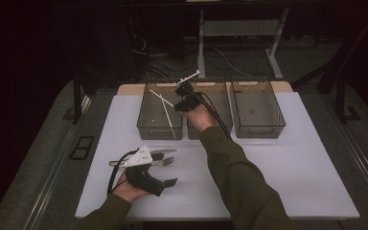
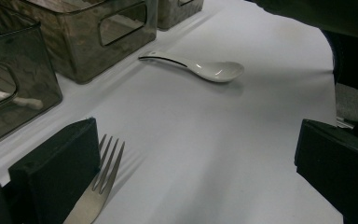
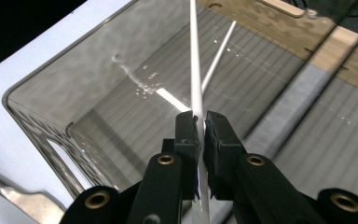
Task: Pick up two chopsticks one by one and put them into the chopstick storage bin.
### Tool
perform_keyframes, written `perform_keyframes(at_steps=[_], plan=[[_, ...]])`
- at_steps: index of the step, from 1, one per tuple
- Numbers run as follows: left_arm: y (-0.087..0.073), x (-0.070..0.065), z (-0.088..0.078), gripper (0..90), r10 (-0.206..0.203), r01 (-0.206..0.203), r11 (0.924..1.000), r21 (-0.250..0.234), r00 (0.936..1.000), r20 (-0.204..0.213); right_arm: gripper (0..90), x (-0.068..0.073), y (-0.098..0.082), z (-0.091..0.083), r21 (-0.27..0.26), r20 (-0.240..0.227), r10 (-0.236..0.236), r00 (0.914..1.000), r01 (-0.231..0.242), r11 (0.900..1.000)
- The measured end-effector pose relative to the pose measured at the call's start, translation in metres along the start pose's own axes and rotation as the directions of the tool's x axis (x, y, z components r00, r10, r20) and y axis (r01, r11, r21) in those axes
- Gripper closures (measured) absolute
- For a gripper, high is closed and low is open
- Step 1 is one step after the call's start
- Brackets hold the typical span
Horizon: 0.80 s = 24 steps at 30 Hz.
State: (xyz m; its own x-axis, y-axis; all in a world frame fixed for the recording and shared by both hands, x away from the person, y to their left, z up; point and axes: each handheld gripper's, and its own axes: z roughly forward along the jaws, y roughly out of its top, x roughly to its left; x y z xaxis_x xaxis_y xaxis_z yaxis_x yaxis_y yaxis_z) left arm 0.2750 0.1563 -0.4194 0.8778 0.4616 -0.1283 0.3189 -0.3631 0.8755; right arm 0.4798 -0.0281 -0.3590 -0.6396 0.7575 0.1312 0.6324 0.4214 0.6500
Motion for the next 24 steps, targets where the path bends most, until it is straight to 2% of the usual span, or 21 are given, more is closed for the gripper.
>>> perform_keyframes(at_steps=[5, 10, 12, 19, 24], plan=[[0.000, 0.000, 0.000, 0.0, 0.000, 0.000, 1.0000, 0.000, 1.0000, 0.002, 83.5, 0.011, 0.003, 0.009, 0.015, -0.007, -0.005, 1.0000, 0.005, 1.000], [0.000, 0.000, 0.000, 0.0, -0.001, 0.001, 1.0000, 0.001, 1.0000, 0.001, 84.5, 0.014, 0.001, 0.017, 0.032, -0.016, -0.008, 0.9998, 0.009, 0.999], [0.000, 0.000, 0.000, 0.0, -0.001, 0.001, 1.0000, 0.001, 1.0000, 0.001, 81.3, 0.015, 0.000, 0.016, 0.025, -0.027, -0.012, 0.9996, 0.013, 1.000], [0.000, 0.001, -0.001, 0.0, 0.006, -0.006, 1.0000, 0.000, 1.0000, -0.002, 70.8, 0.011, 0.002, 0.002, -0.024, -0.072, -0.024, 0.9971, 0.022, 0.999], [0.000, 0.001, -0.001, 0.0, 0.008, -0.008, 1.0000, 0.001, 1.0000, -0.004, 59.7, 0.008, 0.000, -0.013, -0.067, -0.113, -0.039, 0.9928, 0.032, 0.997]])
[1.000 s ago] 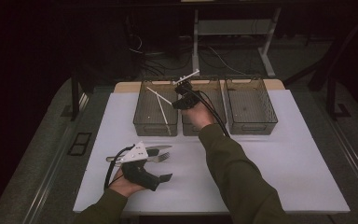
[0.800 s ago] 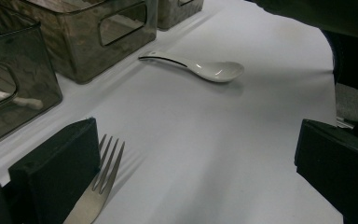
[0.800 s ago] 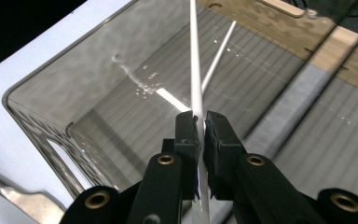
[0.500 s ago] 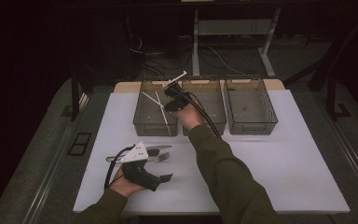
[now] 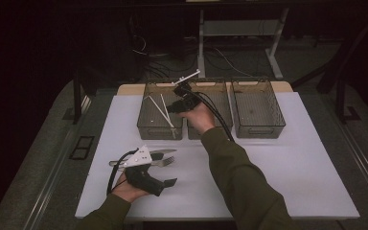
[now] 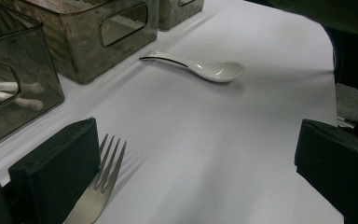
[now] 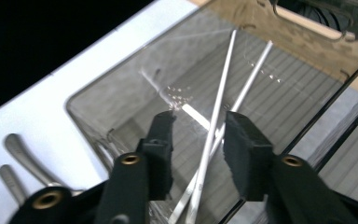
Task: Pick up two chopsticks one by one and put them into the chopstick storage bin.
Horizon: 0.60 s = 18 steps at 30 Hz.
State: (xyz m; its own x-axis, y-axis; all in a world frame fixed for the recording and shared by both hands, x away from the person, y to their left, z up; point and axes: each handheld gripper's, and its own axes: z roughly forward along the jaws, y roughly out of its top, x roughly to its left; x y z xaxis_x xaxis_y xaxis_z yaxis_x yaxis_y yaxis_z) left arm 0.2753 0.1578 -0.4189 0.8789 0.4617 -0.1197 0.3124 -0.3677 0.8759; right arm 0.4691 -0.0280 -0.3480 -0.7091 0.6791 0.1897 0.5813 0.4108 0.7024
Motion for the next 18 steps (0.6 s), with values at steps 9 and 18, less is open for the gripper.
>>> perform_keyframes(at_steps=[9, 18], plan=[[-0.002, 0.001, -0.002, 0.0, -0.006, 0.006, 1.0000, 0.001, 1.0000, -0.007, 47.1, -0.006, -0.013, -0.029, -0.046, -0.035, -0.040, 0.9986, 0.038, 0.998], [-0.002, 0.002, 0.000, 0.0, -0.004, 0.004, 1.0000, 0.008, 1.0000, -0.006, 44.2, -0.014, -0.033, -0.053, -0.078, -0.059, -0.058, 0.9966, 0.053, 0.996]])
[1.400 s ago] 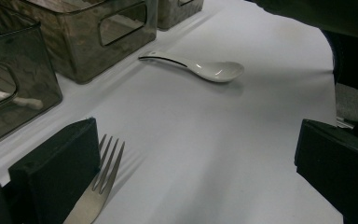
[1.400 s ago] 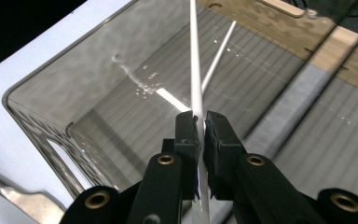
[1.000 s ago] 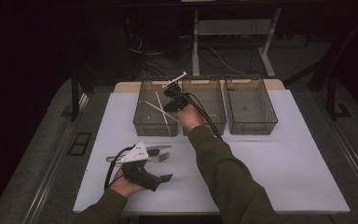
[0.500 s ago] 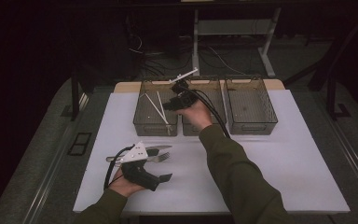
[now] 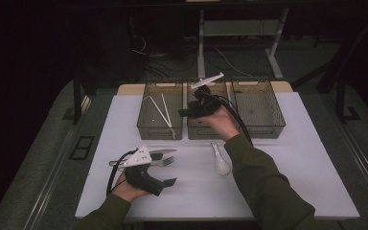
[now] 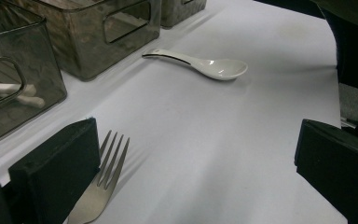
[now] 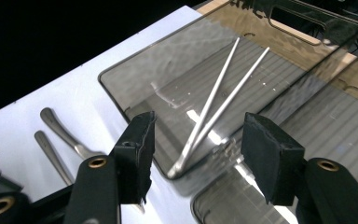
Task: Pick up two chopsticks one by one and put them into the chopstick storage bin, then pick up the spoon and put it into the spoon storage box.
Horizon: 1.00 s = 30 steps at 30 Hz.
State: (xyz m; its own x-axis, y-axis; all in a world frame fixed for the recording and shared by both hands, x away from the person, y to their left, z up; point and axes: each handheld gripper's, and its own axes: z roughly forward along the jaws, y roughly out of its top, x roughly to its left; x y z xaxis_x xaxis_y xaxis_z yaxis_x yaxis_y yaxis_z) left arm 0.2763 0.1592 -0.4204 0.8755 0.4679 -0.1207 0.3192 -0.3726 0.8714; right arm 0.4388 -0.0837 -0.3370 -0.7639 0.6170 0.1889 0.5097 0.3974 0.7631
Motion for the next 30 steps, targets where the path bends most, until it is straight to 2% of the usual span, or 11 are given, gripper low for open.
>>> perform_keyframes(at_steps=[1, 12, 20, 30], plan=[[0.000, 0.000, 0.000, 0.0, -0.008, 0.008, 1.0000, 0.001, 1.0000, 0.002, 44.1, -0.001, -0.002, -0.003, -0.003, -0.001, 0.000, 1.0000, 0.000, 1.000], [0.000, -0.001, 0.000, 0.0, -0.001, 0.001, 1.0000, 0.009, 1.0000, -0.005, 43.7, -0.002, -0.033, -0.035, -0.039, -0.026, -0.018, 0.9995, 0.017, 0.999], [0.000, -0.002, 0.000, 0.0, -0.001, 0.002, 1.0000, 0.009, 0.9999, -0.012, 44.0, 0.004, -0.056, -0.054, -0.033, -0.049, -0.036, 0.9981, 0.034, 0.999], [-0.001, -0.003, -0.001, 0.0, -0.010, 0.010, 0.9999, 0.008, 0.9997, -0.020, 52.5, 0.001, -0.086, -0.067, -0.015, -0.032, -0.034, 0.9989, 0.033, 0.999]])
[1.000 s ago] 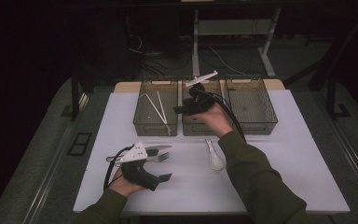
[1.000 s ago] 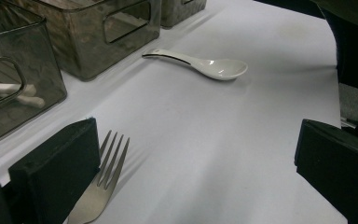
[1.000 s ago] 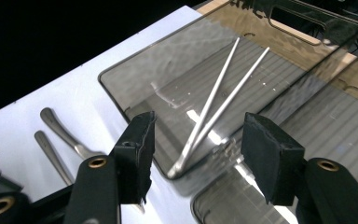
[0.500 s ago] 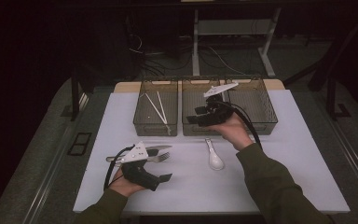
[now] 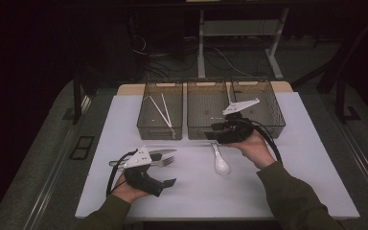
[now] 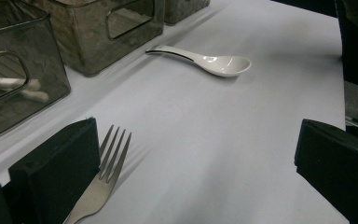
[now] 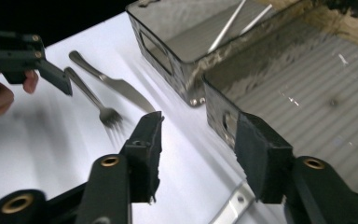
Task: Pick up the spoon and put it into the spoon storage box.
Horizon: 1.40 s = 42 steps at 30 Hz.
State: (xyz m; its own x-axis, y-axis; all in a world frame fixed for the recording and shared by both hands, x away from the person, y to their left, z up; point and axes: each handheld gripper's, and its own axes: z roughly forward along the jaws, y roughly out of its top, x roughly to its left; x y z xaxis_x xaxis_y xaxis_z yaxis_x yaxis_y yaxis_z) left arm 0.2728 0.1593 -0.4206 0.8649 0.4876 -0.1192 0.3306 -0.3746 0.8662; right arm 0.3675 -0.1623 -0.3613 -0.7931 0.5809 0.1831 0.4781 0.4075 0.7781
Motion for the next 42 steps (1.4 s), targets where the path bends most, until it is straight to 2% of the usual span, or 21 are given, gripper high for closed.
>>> perform_keyframes(at_steps=[6, 10, 16, 21, 32, 42], plan=[[-0.001, 0.000, 0.000, 0.0, 0.001, -0.001, 1.0000, 0.004, 1.0000, -0.002, 62.0, -0.005, -0.023, -0.003, 0.011, 0.028, 0.021, 0.9994, -0.022, 1.000], [0.000, -0.001, 0.000, 0.0, 0.002, -0.002, 1.0000, 0.005, 1.0000, -0.005, 69.0, -0.010, -0.035, 0.000, 0.048, 0.056, 0.017, 0.9983, -0.020, 0.999], [0.000, -0.001, -0.001, 0.0, 0.010, -0.010, 0.9999, 0.003, 0.9999, -0.003, 80.6, -0.017, -0.046, 0.001, 0.081, 0.091, 0.034, 0.9952, -0.042, 0.996], [0.000, -0.001, 0.000, 0.0, 0.009, -0.009, 0.9999, 0.010, 1.0000, -0.002, 88.8, -0.024, -0.054, 0.009, 0.118, 0.115, 0.032, 0.9928, -0.046, 0.992], [-0.001, -0.001, 0.000, 0.0, 0.009, -0.009, 0.9999, 0.013, 1.0000, -0.003, 89.6, -0.033, -0.061, 0.033, 0.161, 0.144, 0.061, 0.9877, -0.084, 0.983], [-0.001, -0.001, 0.000, 0.0, 0.007, -0.007, 0.9999, 0.011, 1.0000, -0.003, 89.6, -0.037, -0.064, 0.047, 0.166, 0.146, 0.080, 0.9861, -0.104, 0.981]])
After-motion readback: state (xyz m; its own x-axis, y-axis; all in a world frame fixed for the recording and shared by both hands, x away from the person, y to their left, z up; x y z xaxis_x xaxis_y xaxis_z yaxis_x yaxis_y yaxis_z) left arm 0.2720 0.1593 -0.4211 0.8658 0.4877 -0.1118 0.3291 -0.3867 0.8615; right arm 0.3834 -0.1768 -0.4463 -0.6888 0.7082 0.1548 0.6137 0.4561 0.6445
